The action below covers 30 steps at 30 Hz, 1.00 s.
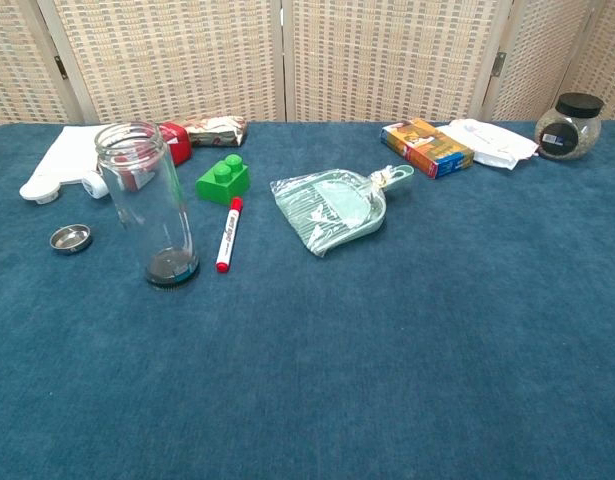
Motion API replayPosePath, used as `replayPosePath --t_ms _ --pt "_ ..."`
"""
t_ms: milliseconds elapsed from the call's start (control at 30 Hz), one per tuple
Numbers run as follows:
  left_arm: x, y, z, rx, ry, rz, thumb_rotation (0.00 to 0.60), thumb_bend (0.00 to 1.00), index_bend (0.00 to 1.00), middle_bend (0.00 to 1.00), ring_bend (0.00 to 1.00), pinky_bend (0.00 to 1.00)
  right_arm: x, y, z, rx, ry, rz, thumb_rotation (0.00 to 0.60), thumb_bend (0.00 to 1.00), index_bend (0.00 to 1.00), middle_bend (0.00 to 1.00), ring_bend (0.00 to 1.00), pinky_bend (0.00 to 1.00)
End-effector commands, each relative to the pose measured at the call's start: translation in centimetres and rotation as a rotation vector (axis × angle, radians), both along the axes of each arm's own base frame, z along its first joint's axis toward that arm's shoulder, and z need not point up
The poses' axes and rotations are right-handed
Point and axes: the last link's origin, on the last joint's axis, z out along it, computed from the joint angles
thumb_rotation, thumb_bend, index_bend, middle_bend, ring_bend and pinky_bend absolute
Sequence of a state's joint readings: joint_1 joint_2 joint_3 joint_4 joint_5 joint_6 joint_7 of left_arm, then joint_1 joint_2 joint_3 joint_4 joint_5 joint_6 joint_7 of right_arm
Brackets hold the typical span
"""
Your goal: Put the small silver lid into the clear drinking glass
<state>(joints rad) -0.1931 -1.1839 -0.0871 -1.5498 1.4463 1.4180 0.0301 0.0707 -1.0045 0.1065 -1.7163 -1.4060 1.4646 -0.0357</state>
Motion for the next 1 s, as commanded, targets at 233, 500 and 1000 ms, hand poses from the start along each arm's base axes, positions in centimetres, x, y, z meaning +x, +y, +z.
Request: replayPosePath --t_ms 233,500,1000 --pt "0.0 0.0 -0.1 -0.006 0.003 0.001 0.600 0.21 0.12 0.04 0.15 0.19 0.1 -0.2 0.3 -0.007 -0.008 0.007 0.600 0.16 0.26 0.26 0.19 0.33" --pt "0.0 0.6 -0.1 -0.014 -0.003 -0.011 0.600 0.21 0.12 0.05 0.17 0.20 0.6 -0.6 1.6 -0.050 0.000 0.034 0.600 0.16 0.26 0.26 0.19 0.33" --pt "0.8 5.9 -1.8 -0.162 -0.002 -0.093 0.600 0.21 0.22 0.68 0.72 0.86 1.2 -1.2 2.5 -0.063 0.019 0.051 0.600 0.16 0.26 0.26 0.20 0.33"
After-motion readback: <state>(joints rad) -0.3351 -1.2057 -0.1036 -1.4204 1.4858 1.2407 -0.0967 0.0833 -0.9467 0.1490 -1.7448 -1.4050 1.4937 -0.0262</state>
